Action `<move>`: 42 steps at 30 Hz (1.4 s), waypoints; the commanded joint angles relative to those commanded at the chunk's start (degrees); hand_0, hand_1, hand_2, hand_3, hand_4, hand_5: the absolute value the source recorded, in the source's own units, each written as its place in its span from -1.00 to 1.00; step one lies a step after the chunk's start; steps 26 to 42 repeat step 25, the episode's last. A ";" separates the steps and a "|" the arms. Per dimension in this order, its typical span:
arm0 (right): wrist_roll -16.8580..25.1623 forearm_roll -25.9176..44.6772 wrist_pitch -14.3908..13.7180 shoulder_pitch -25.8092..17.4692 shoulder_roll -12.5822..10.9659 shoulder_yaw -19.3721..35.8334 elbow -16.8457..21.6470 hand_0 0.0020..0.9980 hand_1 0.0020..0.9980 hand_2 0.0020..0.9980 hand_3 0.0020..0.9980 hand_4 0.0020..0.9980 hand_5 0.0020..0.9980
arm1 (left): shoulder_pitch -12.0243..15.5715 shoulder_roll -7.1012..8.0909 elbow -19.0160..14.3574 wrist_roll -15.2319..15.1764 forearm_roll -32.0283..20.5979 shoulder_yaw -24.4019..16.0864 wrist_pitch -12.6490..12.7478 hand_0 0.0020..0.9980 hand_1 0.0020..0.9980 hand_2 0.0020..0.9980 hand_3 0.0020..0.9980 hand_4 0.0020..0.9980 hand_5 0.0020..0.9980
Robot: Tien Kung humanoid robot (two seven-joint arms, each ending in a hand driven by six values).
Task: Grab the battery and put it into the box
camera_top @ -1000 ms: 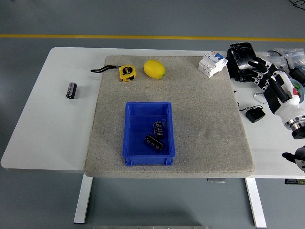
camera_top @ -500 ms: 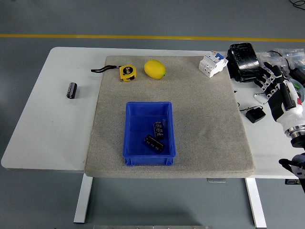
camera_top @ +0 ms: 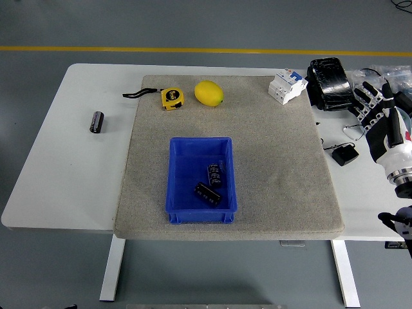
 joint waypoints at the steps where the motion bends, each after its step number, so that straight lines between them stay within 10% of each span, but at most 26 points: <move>1: 0.01 0.00 0.00 -0.06 0.01 0.00 0.02 0.81 0.70 0.74 0.77 1.00 0.86 | 0.03 0.00 -0.01 0.02 0.00 0.02 -0.02 0.02 0.06 0.19 0.36 0.25 0.58; 42: -0.43 -0.69 0.55 -2.02 -0.28 0.10 0.33 0.81 0.69 0.73 0.75 1.00 0.87 | 0.94 -0.33 0.04 -0.43 2.58 -2.76 0.03 0.02 0.06 0.22 0.35 0.24 0.57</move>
